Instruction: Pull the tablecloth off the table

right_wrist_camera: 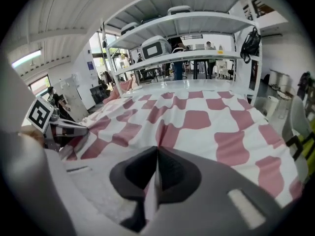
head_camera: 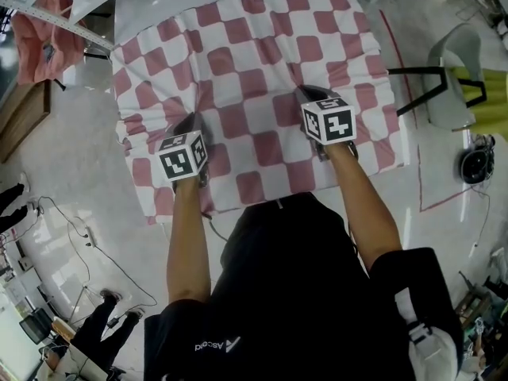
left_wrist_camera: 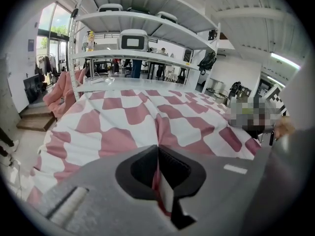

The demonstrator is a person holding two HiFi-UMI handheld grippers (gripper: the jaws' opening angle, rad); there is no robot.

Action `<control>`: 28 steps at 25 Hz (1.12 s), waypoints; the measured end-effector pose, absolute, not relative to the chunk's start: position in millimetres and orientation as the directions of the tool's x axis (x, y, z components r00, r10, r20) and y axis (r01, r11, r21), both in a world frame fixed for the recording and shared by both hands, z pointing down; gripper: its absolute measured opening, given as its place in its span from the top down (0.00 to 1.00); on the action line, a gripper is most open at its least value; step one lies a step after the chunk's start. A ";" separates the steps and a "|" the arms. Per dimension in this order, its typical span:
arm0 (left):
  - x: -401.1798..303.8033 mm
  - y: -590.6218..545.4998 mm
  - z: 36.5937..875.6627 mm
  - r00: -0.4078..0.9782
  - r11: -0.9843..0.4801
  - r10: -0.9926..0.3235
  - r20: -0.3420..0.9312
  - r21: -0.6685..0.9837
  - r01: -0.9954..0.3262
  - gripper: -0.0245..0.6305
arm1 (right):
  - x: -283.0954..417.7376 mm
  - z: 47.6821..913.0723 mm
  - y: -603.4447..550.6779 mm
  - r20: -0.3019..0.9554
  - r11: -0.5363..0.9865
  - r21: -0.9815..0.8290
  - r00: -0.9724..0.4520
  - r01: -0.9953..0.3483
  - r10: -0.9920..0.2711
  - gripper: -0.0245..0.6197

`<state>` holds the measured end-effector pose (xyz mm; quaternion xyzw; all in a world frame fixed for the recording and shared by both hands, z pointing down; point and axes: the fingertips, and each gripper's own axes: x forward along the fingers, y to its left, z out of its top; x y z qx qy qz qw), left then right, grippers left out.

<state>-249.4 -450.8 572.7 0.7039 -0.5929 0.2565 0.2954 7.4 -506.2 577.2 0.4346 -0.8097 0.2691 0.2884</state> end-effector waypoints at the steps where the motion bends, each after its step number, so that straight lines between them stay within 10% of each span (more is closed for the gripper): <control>1: -248.7 -448.8 568.2 0.174 -0.122 -0.694 0.699 0.124 -0.985 0.95 | 6.9 572.0 -503.9 0.683 0.471 -0.211 -0.474 -0.856 -0.556 0.96; 28: -212.8 -300.0 404.9 0.394 -0.334 -0.908 0.143 0.320 -0.886 0.95 | 51.4 419.1 -341.6 0.229 0.475 -0.456 -0.615 -0.753 -0.755 0.96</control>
